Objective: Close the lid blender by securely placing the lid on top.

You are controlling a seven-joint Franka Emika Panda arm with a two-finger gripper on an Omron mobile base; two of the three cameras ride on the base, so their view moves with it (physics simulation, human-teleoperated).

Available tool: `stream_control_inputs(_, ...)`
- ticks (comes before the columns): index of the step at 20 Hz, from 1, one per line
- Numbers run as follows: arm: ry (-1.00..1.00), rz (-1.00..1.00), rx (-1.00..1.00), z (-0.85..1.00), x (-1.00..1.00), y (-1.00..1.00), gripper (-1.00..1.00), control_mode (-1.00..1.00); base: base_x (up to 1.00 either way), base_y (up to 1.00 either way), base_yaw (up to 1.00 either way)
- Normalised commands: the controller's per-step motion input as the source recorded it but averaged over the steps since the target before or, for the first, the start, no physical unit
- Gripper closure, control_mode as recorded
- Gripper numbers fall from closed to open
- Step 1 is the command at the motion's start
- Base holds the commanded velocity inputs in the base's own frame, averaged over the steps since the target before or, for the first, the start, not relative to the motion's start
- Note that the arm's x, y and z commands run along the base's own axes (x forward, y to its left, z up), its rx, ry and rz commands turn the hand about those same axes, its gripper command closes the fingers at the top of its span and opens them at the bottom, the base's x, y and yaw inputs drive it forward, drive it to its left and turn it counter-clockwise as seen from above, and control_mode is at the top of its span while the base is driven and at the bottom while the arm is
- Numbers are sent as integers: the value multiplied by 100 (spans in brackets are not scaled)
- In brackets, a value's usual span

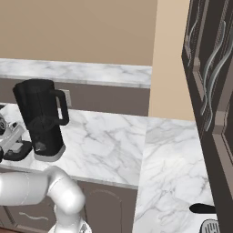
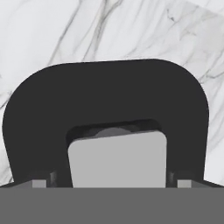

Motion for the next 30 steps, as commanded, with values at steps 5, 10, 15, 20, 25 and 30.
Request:
stream_control_inputs(5, 9, 5, 0, -32, 20, 6, -100, -100, 0, 0, 0)
stream_control_inputs(10, 1, 8, 0, -41, 7, 20, 100, -100, 0, 0, 0)
stream_control_inputs(15, 3, 2, 0, -36, 0, 7, 100, -100, 0, 0, 0)
stream_control_inputs(20, -1, -1, 0, 8, -5, 0, 100, -100, 0, 0, 0)
stream_control_inputs(25, -7, -1, 0, 86, -28, 0, 100, -100, 0, 0, 0)
stream_control_inputs(30, -15, 0, 0, 99, -28, 0, 100, -100, 0, 0, 0)
